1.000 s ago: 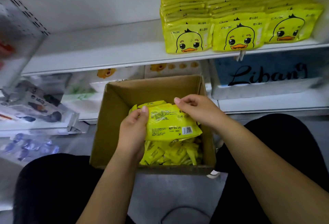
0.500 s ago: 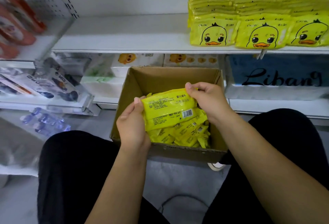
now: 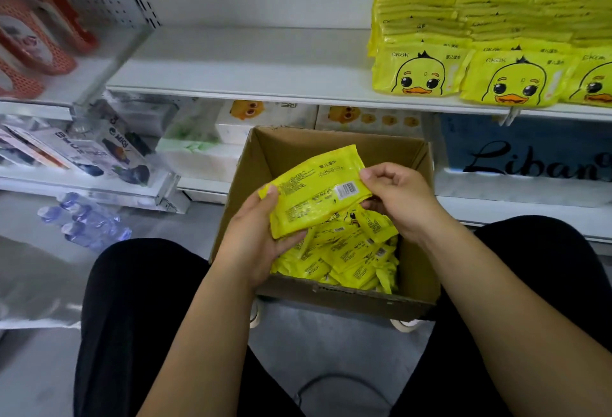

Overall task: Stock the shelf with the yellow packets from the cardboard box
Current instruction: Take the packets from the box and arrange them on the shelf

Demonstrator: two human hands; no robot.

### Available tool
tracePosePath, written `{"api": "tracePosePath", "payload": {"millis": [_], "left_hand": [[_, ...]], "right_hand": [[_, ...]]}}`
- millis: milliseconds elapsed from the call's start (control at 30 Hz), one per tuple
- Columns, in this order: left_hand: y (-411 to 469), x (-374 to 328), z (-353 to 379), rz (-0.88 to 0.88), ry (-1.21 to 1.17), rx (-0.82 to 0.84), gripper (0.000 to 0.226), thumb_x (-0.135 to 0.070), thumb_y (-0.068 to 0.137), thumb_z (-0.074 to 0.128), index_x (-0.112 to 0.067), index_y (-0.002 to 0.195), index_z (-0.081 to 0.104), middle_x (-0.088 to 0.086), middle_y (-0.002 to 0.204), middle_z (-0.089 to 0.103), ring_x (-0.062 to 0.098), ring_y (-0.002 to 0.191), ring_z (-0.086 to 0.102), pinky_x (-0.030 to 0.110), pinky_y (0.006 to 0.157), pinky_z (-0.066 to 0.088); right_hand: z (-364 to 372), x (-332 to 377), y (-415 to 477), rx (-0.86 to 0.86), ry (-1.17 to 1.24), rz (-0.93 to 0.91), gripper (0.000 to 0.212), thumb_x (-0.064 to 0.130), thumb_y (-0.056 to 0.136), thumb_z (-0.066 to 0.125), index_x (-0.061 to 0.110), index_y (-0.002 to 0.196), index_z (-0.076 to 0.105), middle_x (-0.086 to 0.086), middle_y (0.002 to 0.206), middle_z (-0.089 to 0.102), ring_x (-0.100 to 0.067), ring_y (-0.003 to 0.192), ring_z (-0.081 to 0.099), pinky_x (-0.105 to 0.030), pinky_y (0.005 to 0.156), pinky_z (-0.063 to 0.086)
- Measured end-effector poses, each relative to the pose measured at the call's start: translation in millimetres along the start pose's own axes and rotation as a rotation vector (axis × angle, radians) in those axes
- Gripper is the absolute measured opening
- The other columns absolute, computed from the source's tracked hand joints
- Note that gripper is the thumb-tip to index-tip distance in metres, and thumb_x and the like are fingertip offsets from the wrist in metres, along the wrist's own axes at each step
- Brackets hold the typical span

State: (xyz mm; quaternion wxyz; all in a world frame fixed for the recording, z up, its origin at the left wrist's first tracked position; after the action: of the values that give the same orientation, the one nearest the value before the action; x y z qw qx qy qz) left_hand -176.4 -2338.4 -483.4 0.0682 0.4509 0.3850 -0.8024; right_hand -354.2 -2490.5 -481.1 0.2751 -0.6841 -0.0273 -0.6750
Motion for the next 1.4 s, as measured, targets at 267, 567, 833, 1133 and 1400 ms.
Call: {"api": "tracePosePath", "payload": {"millis": [267, 567, 833, 1133, 1400], "left_hand": [[6, 20, -11, 0.029, -0.13, -0.045, 0.052, -0.01, 0.099, 0.063, -0.008, 0.147, 0.043, 0.015, 0.128, 0.068, 0.023, 0.093, 0.077, 0.027, 0.07, 0.061], [9, 10, -7, 0.108, -0.249, 0.077, 0.018, -0.01, 0.081, 0.067, -0.005, 0.097, 0.061, 0.021, 0.11, 0.074, 0.029, 0.098, 0.076, 0.029, 0.082, 0.062], [13, 8, -36, 0.247, 0.143, -0.142, 0.033, -0.039, 0.078, 0.073, -0.013, 0.096, 0.075, -0.006, 0.068, 0.067, 0.008, 0.06, 0.055, 0.018, 0.058, 0.047], [12, 7, -23, 0.22, 0.027, -0.069, 0.034, -0.036, 0.098, 0.065, -0.01, 0.077, 0.063, 0.009, 0.071, 0.064, 0.019, 0.07, 0.057, 0.031, 0.072, 0.049], [24, -21, -12, 0.285, -0.092, -0.165, 0.03, -0.031, 0.095, 0.072, -0.017, 0.07, 0.066, 0.01, 0.079, 0.065, 0.021, 0.078, 0.058, 0.039, 0.083, 0.053]], "right_hand": [[-3, 17, 5, -0.024, -0.351, -0.114, 0.014, 0.026, 0.1, 0.059, 0.013, 0.1, 0.064, -0.001, 0.06, 0.064, -0.004, 0.044, 0.054, -0.018, 0.046, 0.044], [7, 22, 10, 0.103, -0.08, -0.122, 0.022, 0.029, 0.094, 0.063, 0.008, 0.094, 0.067, -0.003, 0.067, 0.07, -0.012, 0.057, 0.06, -0.022, 0.056, 0.049], [5, 32, 7, 0.059, -0.238, -0.299, 0.009, 0.02, 0.091, 0.072, 0.016, 0.083, 0.073, 0.0, 0.07, 0.069, -0.007, 0.063, 0.059, -0.017, 0.063, 0.049], [0, 18, 13, -0.033, -0.371, -0.227, 0.024, 0.035, 0.098, 0.061, 0.013, 0.099, 0.071, -0.017, 0.111, 0.067, -0.027, 0.091, 0.062, -0.036, 0.081, 0.05], [-4, 38, 19, -0.132, -0.335, -0.242, 0.035, 0.036, 0.099, 0.06, 0.014, 0.072, 0.057, 0.009, 0.057, 0.044, -0.005, 0.054, 0.035, -0.026, 0.057, 0.033]]}}
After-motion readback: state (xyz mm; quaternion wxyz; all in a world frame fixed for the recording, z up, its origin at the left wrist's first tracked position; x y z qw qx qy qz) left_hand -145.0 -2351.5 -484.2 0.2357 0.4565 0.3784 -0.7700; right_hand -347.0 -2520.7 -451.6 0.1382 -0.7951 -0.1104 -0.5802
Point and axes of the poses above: each hand's wrist, its own y-axis towards the middle knuckle, its own z-axis out of the palm, x = y × z, the point moved 8 cm from there along y, towards the middle knuckle
